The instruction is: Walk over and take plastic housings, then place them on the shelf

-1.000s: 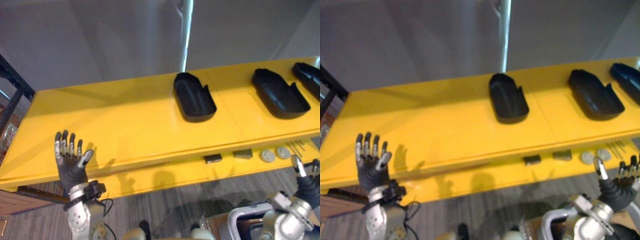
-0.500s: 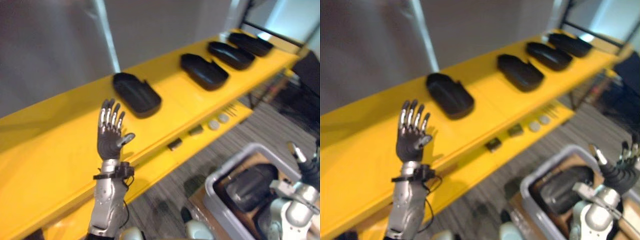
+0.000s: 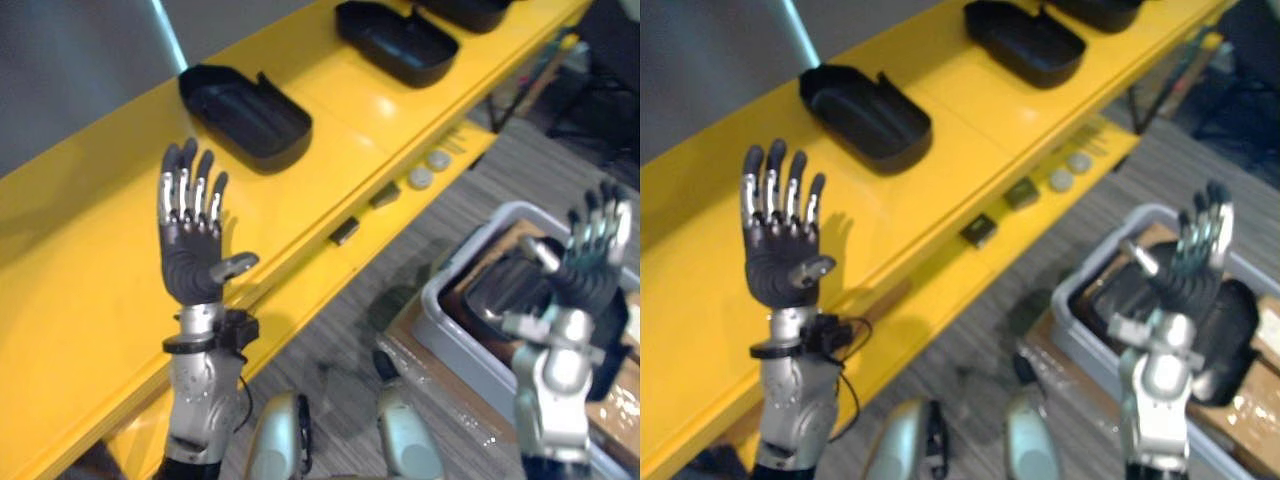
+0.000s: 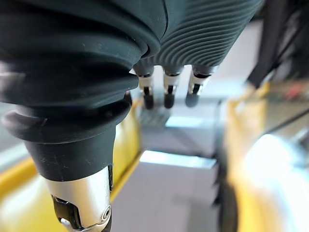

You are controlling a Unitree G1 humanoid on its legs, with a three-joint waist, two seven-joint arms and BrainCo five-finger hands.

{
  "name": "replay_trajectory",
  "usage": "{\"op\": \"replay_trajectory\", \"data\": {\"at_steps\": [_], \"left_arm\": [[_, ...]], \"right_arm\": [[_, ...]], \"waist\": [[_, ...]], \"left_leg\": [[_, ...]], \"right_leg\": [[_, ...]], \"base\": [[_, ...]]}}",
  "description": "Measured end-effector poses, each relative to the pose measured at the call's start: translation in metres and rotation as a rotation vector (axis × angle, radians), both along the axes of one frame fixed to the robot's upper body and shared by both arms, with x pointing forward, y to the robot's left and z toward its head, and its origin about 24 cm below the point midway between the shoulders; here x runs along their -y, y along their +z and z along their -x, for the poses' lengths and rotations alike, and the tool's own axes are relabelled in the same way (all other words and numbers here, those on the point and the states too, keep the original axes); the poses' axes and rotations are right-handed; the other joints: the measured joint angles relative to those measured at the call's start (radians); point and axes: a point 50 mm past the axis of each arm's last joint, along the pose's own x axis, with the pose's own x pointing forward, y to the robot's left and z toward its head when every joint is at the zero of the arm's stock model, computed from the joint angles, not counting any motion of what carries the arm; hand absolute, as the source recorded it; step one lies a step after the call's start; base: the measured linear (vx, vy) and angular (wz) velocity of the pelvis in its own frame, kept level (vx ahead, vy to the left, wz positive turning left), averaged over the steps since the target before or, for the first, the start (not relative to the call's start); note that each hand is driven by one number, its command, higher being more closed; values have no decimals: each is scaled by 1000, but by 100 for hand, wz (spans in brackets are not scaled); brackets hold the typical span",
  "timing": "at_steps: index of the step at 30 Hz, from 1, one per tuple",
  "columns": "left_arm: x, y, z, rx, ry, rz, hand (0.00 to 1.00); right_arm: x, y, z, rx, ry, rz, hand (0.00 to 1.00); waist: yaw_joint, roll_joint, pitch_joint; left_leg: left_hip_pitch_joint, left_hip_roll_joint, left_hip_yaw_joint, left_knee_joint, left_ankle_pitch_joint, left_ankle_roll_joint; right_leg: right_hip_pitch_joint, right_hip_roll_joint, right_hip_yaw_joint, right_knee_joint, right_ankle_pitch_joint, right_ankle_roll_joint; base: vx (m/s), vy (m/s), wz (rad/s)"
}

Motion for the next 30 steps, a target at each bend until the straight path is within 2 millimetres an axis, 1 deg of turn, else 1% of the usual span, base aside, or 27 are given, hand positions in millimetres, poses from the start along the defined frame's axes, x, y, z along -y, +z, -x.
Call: {"op": "replay_trajectory", "data": {"at_steps": [1, 2, 3, 4, 5, 6, 7, 8, 9, 11, 12, 13, 14, 15, 16, 17, 18, 19, 21, 22, 23, 24, 25, 26, 27, 29, 30], "left_arm": [[-1, -2, 0, -13, -1, 2, 0], [-2, -6, 0, -35, 6, 2, 0], [-5, -12, 2, -69, 21, 3, 0], [-5, -15, 3, -84, 22, 7, 0], [-5, -18, 4, -104, 28, 16, 0], [-6, -20, 4, -116, 34, 20, 0], [-9, -25, 5, -154, 53, 22, 0], [-19, -34, 8, -206, 96, 15, 0], [-25, -38, 10, -233, 123, 11, 0], [-47, -51, 20, -315, 222, 0, 0], [-53, -54, 23, -330, 242, 7, 0], [-60, -59, 27, -357, 260, 26, 0], [-65, -68, 29, -397, 268, 47, 0], [-67, -72, 29, -418, 271, 50, 0], [-70, -78, 30, -448, 278, 47, 0], [-71, -79, 30, -456, 272, 55, 0], [-71, -82, 30, -463, 271, 68, 0], [-65, -85, 29, -473, 258, 97, 0], [-48, -84, 22, -457, 169, 106, 0], [-43, -82, 19, -443, 143, 108, 0], [-33, -76, 14, -396, 89, 116, 0], [-22, -69, 10, -345, 30, 112, 0], [-16, -66, 8, -319, -4, 106, 0], [1, -58, 5, -262, -107, 82, 0], [9, -56, 5, -240, -155, 72, 0], [38, -49, 7, -186, -347, 58, 0], [46, -47, 8, -169, -397, 51, 0]], "right_arm": [[-2, -1, 4, -2, 7, -4, 0], [-6, 0, 9, 5, 27, 6, 0], [-12, 5, 10, 27, 64, 31, 0], [-15, 7, 11, 39, 74, 42, 0], [-20, 9, 10, 54, 97, 42, 0], [-22, 10, 10, 56, 105, 43, 0], [-25, 9, 8, 54, 116, 50, 0], [-28, 8, 4, 49, 124, 65, 0], [-29, 8, 2, 47, 125, 69, 0], [-26, 3, -6, 13, 97, 96, 0], [-25, 2, -7, 0, 79, 104, 0], [-20, -1, -7, -37, 33, 121, 0], [-13, -8, -7, -87, -10, 116, 0], [-10, -12, -7, -118, -32, 115, 0], [-5, -23, -6, -187, -59, 104, 0], [-1, -29, -5, -229, -72, 98, 0], [4, -33, -5, -260, -85, 92, 0], [9, -38, -6, -290, -95, 74, 0], [17, -44, -9, -331, -132, 50, 0], [18, -48, -8, -353, -145, 42, 0], [20, -55, -9, -380, -184, 19, 0], [20, -53, -12, -368, -220, 0, 0], [20, -51, -13, -355, -238, -10, 0], [20, -48, -16, -330, -281, -39, 0], [19, -48, -17, -322, -293, -51, 0], [13, -53, -15, -328, -318, -98, 0], [10, -55, -15, -334, -315, -109, 0]], "waist": [[1, -6, 3], [2, -14, 2], [1, -16, 2], [-2, -13, 0], [2, -11, -2], [2, -9, -3], [6, -14, -5], [17, -29, -16], [23, -36, -25], [34, -57, -70], [44, -57, -74], [60, -72, -91], [70, -80, -100], [69, -91, -108], [62, -118, -123], [58, -143, -136], [59, -142, -141], [60, -113, -145], [46, -76, -119], [42, -73, -115], [36, -74, -103], [33, -78, -85], [32, -79, -73], [30, -81, -55], [30, -82, -50], [28, -86, -45], [25, -89, -43]], "left_leg": [[10, 5, 33, -15, 10, 16], [30, 7, 81, -46, 26, 27], [60, 11, 133, -92, 48, 26], [65, 15, 146, -109, 56, 18], [78, 32, 179, -141, 76, 16], [82, 43, 190, -154, 84, 18], [100, 65, 221, -193, 112, 15], [128, 78, 257, -250, 144, 5], [138, 81, 269, -281, 159, -2], [145, 95, 278, -359, 192, -43], [146, 96, 271, -370, 200, -57], [143, 97, 245, -374, 213, -78], [143, 99, 223, -367, 220, -87], [145, 106, 223, -364, 224, -96], [143, 116, 222, -360, 233, -117], [140, 126, 224, -343, 240, -128], [132, 143, 194, -316, 239, -137], [111, 163, 119, -318, 243, -166], [111, 168, 81, -397, 277, -215], [112, 163, 82, -424, 296, -218], [117, 147, 84, -488, 337, -226], [125, 130, 89, -545, 373, -232], [129, 124, 90, -566, 385, -236], [132, 107, 86, -603, 402, -235], [134, 102, 86, -613, 405, -234], [142, 91, 88, -625, 407, -232], [145, 88, 87, -627, 407, -232]], "right_leg": [[-6, -15, -69, 32, -14, -23], [-26, -40, -150, 125, -64, -46], [-33, -67, -208, 233, -123, -55], [-30, -79, -228, 280, -149, -56], [-24, -103, -245, 371, -197, -64], [-18, -116, -256, 412, -219, -68], [6, -149, -268, 460, -249, -79], [34, -193, -287, 466, -262, -102], [50, -214, -295, 458, -267, -110], [96, -274, -324, 413, -264, -110], [107, -284, -324, 394, -262, -107], [134, -297, -327, 343, -255, -101], [160, -303, -338, 286, -248, -90], [171, -303, -341, 256, -247, -88], [206, -302, -368, 181, -228, -72], [224, -296, -412, 113, -157, -70], [252, -280, -447, 78, -194, -18], [272, -239, -448, 13, -204, -4], [257, -210, -453, -25, -204, -4], [243, -209, -454, -25, -204, -4], [215, -208, -455, -25, -204, -5], [191, -214, -450, -26, -204, -5], [183, -215, -447, -27, -204, -6], [164, -217, -440, -35, -202, -10], [157, -217, -435, -37, -200, -12], [144, -218, -414, -40, -199, -15], [144, -220, -412, -40, -199, -15]], "base": [[-228, 151, -146], [-168, 121, -124], [-146, 113, -120], [-199, 116, -116], [-168, 58, -74], [-180, 23, -80], [-86, -37, -81], [-52, -40, -87], [-13, -100, -88], [12, -126, -85], [21, -114, -91], [22, -134, -87], [29, -150, -79], [54, -215, -45], [101, -309, -19], [116, -336, -27], [132, -415, -55], [89, -310, -63], [80, -269, -31], [57, -236, -1], [17, -247, -2], [3, -221, -6], [-26, -165, -18], [-30, -64, -21], [-37, -49, -24], [-17, -7, -25], [3, 20, -17]]}}
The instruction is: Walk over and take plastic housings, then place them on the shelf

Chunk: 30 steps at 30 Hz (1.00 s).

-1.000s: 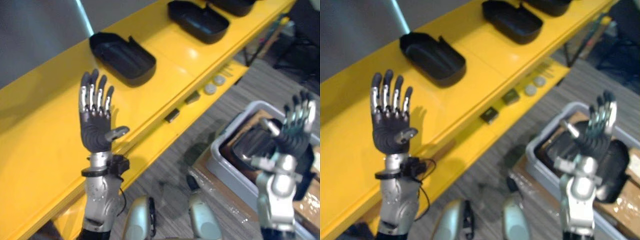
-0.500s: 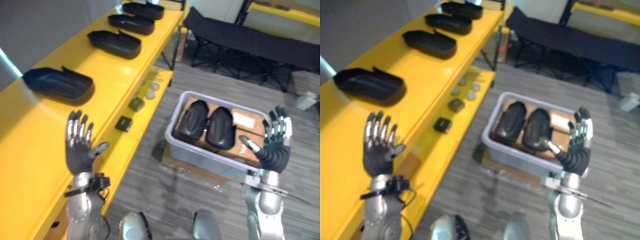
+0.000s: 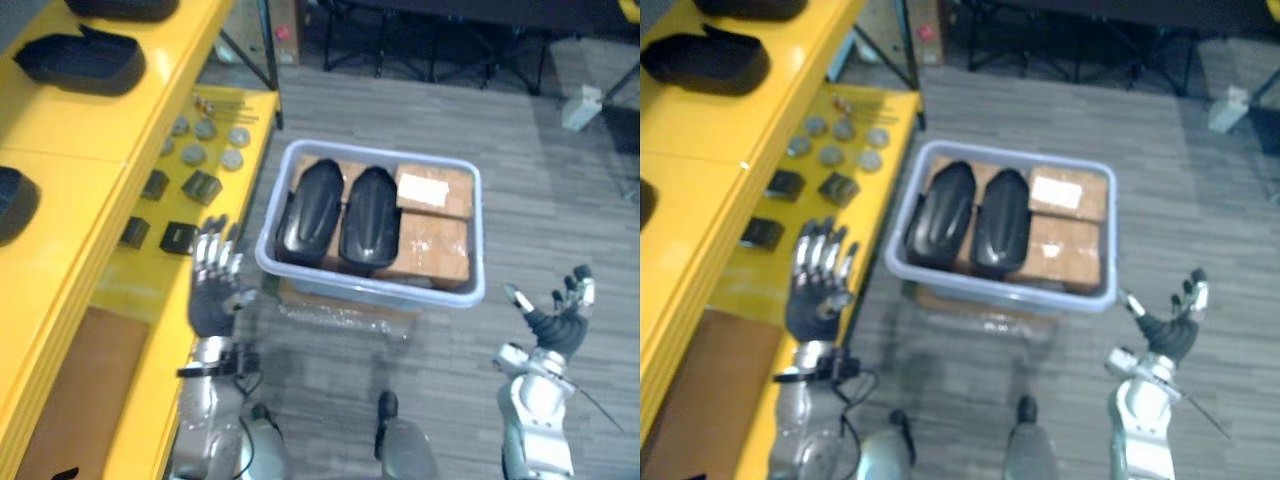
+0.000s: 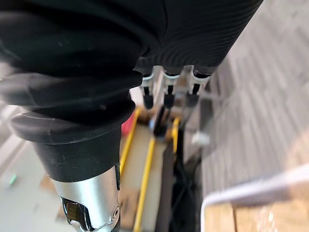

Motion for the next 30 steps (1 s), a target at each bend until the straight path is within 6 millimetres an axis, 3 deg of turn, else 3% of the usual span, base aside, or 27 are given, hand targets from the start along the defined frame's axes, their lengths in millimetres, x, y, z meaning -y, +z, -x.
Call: {"op": "replay_trajectory", "data": {"at_steps": [3, 5, 7, 10, 13, 14, 18, 20, 23, 30], "left_arm": [[43, 11, -2, 66, -244, -41, 0], [70, -1, -12, 5, -343, -130, 0], [79, -16, -20, -68, -342, -216, 0], [81, -51, -33, -208, -267, -436, 0], [66, -75, -35, -286, -219, -593, 0], [52, -92, -35, -348, -181, -663, 0], [20, -138, -26, -546, -84, -776, 0], [5, -159, -19, -641, -25, -819, 0], [-22, -188, -6, -801, 96, -828, 0], [-51, -199, -2, -880, 327, -728, 0]], "right_arm": [[-11, -17, 3, -35, 17, -71, 0], [-15, -28, -4, -60, 30, -118, 0], [-17, -28, -13, -46, 40, -139, 0], [-15, -6, -48, 36, 45, -137, 0], [2, 24, -78, 121, -17, -137, 0], [15, 43, -96, 146, -42, -125, 0], [52, 91, -128, 154, -83, -73, 0], [65, 107, -133, 155, -99, -49, 0], [80, 113, -139, 109, -132, -54, 0], [114, 139, -139, 20, -192, 8, 0]], "waist": [[-5, -13, 8], [-6, -28, 16], [-16, -34, 26], [-3, -42, 94], [36, -40, 135], [49, -32, 144], [75, -2, 159], [92, 19, 169], [122, 42, 183], [147, 115, 201]], "left_leg": [[-1, -24, -6, -1, -2, 5], [-9, -42, -11, 9, -5, 12], [-32, -52, -28, 24, -9, 19], [-83, -58, -66, 78, -17, 32], [-131, -61, -93, 109, -15, 35], [-156, -71, -115, 123, -15, 35], [-208, -99, -150, 143, -7, 49], [-233, -108, -168, 155, -7, 49], [-251, -119, -177, 160, -1, 57], [-307, -155, -223, 179, 14, 74]], "right_leg": [[-1, -20, 1, 0, 3, 5], [-1, -40, 0, 0, 7, 12], [-4, -49, -6, -3, 10, 17], [-8, -56, -22, -7, 22, 26], [-28, -58, -36, -3, 32, 27], [-41, -66, -40, 8, 33, 30], [-59, -92, -76, 14, 38, 39], [-73, -100, -87, 25, 39, 40], [-87, -110, -93, 35, 39, 40], [-112, -145, -144, 72, 34, 48]], "base": [[-5, 46, 2], [-27, 70, 9], [-40, 56, 18], [-86, 47, 24], [-77, 18, 23], [-74, 24, 20], [-60, 34, 30], [-50, 27, 21], [-38, 20, 15], [-40, 25, 20]]}}
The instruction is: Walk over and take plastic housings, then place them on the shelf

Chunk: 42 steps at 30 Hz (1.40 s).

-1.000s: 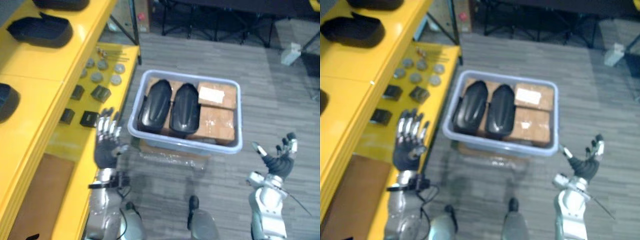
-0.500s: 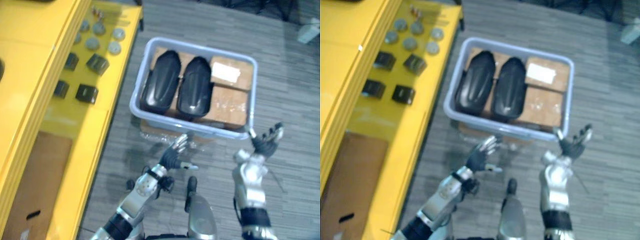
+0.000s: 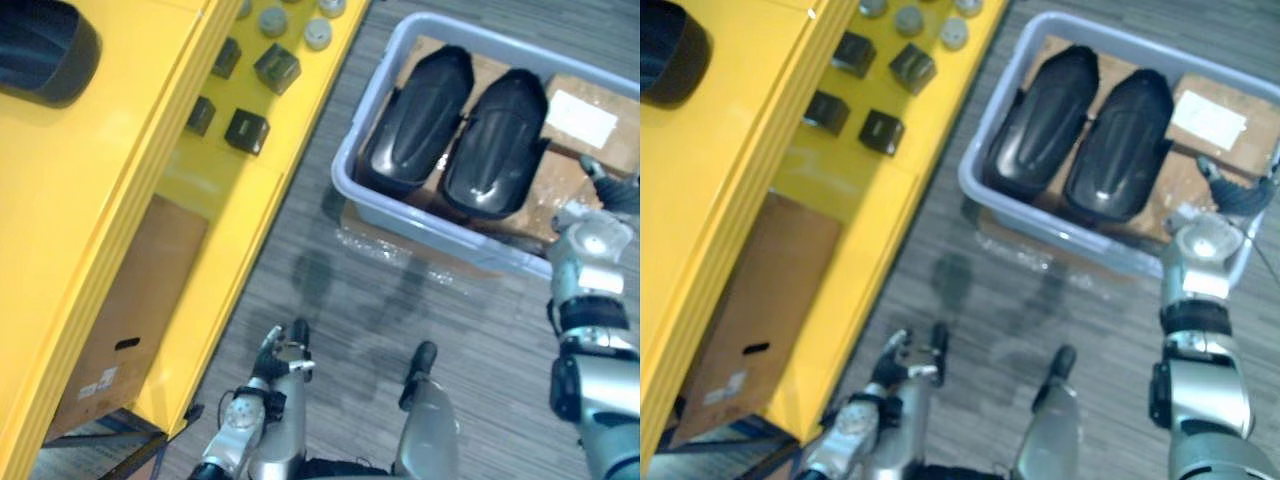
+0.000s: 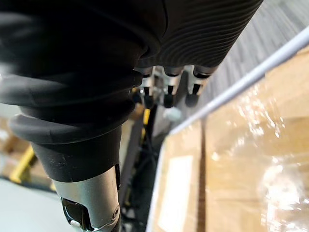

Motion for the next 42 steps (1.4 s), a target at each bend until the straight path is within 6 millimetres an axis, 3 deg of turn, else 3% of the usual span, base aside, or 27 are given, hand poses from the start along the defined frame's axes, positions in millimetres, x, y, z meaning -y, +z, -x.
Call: {"op": "replay_trajectory", "data": {"at_steps": [6, 9, 14, 21, 22, 26, 31, 39, 42], "left_arm": [[-20, -8, 8, -12, 129, 32, 0], [-29, -30, 33, -139, 156, 16, 0], [-28, -47, 63, -242, 211, 87, 0], [-24, -52, 70, -270, 205, 146, 0], [-23, -53, 71, -278, 213, 160, 0], [-21, -53, 72, -277, 212, 168, 0], [-21, -54, 73, -278, 238, 193, 0], [-13, -55, 74, -285, 266, 243, 0], [-13, -54, 72, -275, 263, 248, 0]], "right_arm": [[10, 17, -5, -95, -5, 24, 0], [23, 20, 1, -132, -37, 6, 0], [34, 16, 5, -186, -54, -30, 0], [45, 18, 11, -268, -72, -58, 0], [48, 18, 13, -295, -87, -54, 100], [56, 17, 21, -386, -134, -41, 100], [66, 15, 31, -477, -192, -55, 100], [68, 13, 38, -696, -270, 17, 100], [69, 13, 40, -827, -309, 103, 100]], "waist": [[35, 27, 2], [41, 41, -1], [77, 41, -2], [107, 55, -10], [113, 58, -12], [134, 62, -15], [136, 64, -17], [143, 105, -44], [153, 106, -45]], "left_leg": [[-20, -20, -8, -7, 12, 4], [-44, -38, -30, -12, 22, 9], [-48, -49, -41, -16, 24, 10], [-80, -62, -73, -16, 33, 9], [-83, -65, -74, -19, 35, 10], [-83, -66, -76, -20, 36, 10], [-83, -66, -79, -20, 35, 10], [-76, -58, -74, -27, 37, 9], [-55, -54, -66, -43, 41, 8]], "right_leg": [[-28, -22, -5, 26, -10, 10], [-34, -37, -32, 26, -12, 12], [-29, -46, -52, 24, -12, 12], [-35, -51, -90, 23, -14, 11], [-39, -55, -93, 23, -14, 12], [-37, -56, -97, 22, -14, 11], [-30, -56, -104, 19, -15, 11], [-26, -55, -104, 15, -15, 11], [-17, -54, -102, 9, -15, 10]], "base": [[-20, 11, 9], [15, 11, 24], [21, 4, 11], [-7, -6, 13], [2, -1, 8], [5, -4, 2], [1, -4, 2], [-1, -6, -1], [7, -28, -6]]}}
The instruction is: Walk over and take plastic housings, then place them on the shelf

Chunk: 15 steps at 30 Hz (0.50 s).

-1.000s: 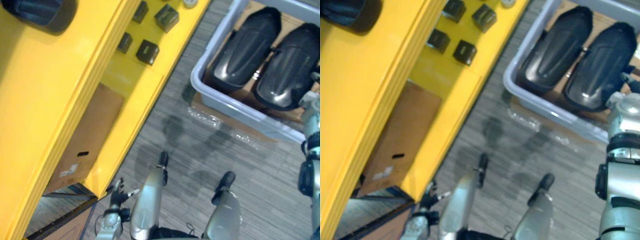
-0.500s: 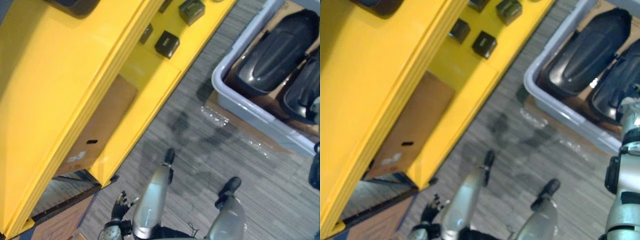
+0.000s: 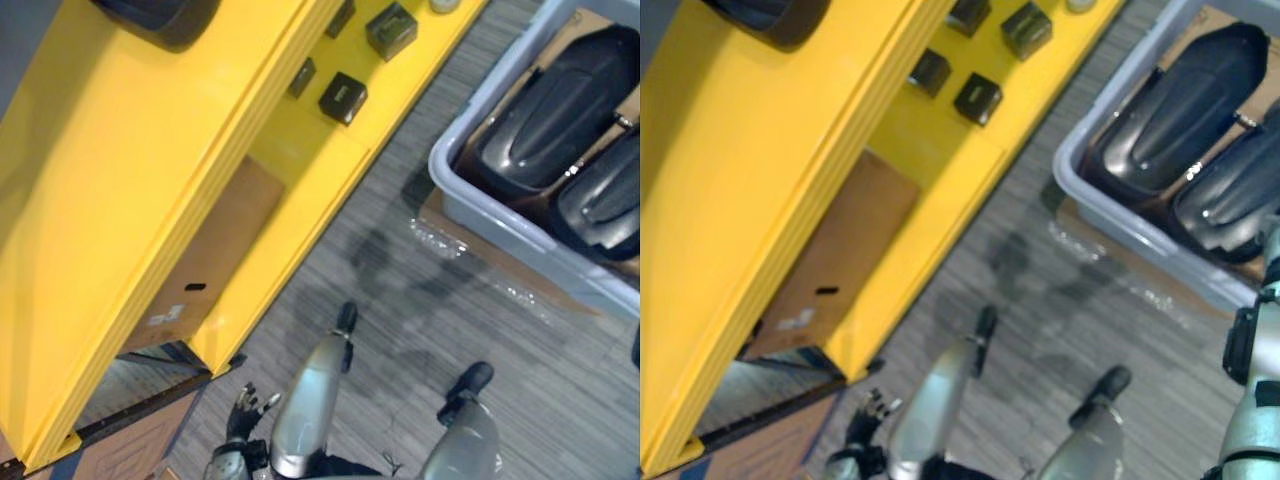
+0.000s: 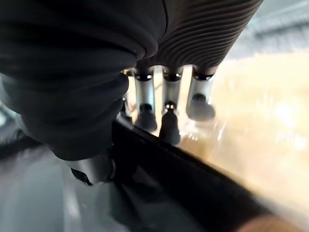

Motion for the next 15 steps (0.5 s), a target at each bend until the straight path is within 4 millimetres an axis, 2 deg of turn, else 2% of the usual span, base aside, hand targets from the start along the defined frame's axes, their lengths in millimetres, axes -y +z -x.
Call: {"op": "replay_trajectory", "data": {"at_steps": [6, 9, 12, 15], "left_arm": [[0, 7, -6, 61, 38, 55, 0], [1, 16, -13, 126, 66, 100, 0], [3, 29, -24, 217, 61, 136, 0], [3, 53, -43, 351, 100, 209, 0]], "right_arm": [[1, 10, 3, -160, -22, 96, 100], [3, 9, 4, -188, -8, 103, 100], [6, 7, 6, -191, 4, 108, 100], [5, 17, 1, -153, 56, 187, 100]], "waist": [[-1, -1, 0], [-18, -4, 2], [-30, -10, 6], [-44, -20, 14]], "left_leg": [[31, 10, 5, -26, 6, -5], [33, 11, 4, -31, 9, -5], [65, 14, 5, -46, 9, -5], [86, 21, 6, -56, 12, -9]], "right_leg": [[26, 11, -1, -21, 2, -2], [30, 13, -4, -21, 3, -3], [59, 14, -7, -26, 3, -4], [79, 24, -9, -37, 3, -4]], "base": [[10, -27, -3], [6, -10, 1], [3, -8, -1], [-5, -17, -2]]}}
